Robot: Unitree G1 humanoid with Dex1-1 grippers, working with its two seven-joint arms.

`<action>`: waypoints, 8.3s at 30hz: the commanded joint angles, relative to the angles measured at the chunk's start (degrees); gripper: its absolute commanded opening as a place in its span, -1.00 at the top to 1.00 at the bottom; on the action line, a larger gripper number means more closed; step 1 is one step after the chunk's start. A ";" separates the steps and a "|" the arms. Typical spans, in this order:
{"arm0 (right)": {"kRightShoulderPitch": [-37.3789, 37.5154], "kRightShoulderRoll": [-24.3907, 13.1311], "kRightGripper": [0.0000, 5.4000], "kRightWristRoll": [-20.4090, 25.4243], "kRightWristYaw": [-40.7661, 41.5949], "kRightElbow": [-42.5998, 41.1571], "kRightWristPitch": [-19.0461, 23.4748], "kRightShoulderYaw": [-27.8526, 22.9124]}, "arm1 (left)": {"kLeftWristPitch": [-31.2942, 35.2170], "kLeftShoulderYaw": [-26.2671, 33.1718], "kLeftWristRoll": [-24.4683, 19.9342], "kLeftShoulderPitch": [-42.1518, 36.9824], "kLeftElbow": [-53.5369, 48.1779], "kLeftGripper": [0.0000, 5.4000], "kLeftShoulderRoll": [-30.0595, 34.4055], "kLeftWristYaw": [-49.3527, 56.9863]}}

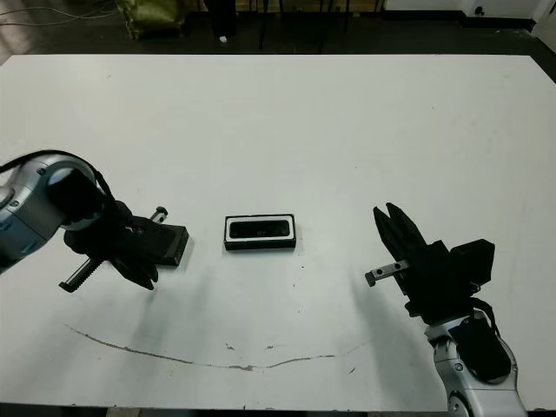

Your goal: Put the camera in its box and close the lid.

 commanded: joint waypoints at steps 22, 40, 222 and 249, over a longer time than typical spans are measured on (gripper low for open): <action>1.91 -0.96 1.00 1.18 0.47 0.10 0.92 -0.97 | -4.54 -1.92 4.01 0.11 6.11 1.00 -3.89 -0.26; 2.96 -1.02 1.00 1.35 0.62 -0.24 1.11 -0.55 | -6.63 0.68 6.27 1.27 9.04 1.00 -6.61 -0.18; 5.03 -0.14 1.00 2.33 4.38 7.91 -5.29 1.03 | -13.43 43.01 -16.91 28.40 31.40 -0.99 -14.56 36.02; 5.64 0.23 1.00 2.30 3.68 7.38 -4.92 1.63 | -9.56 42.79 -18.41 28.08 26.50 0.13 -10.82 30.04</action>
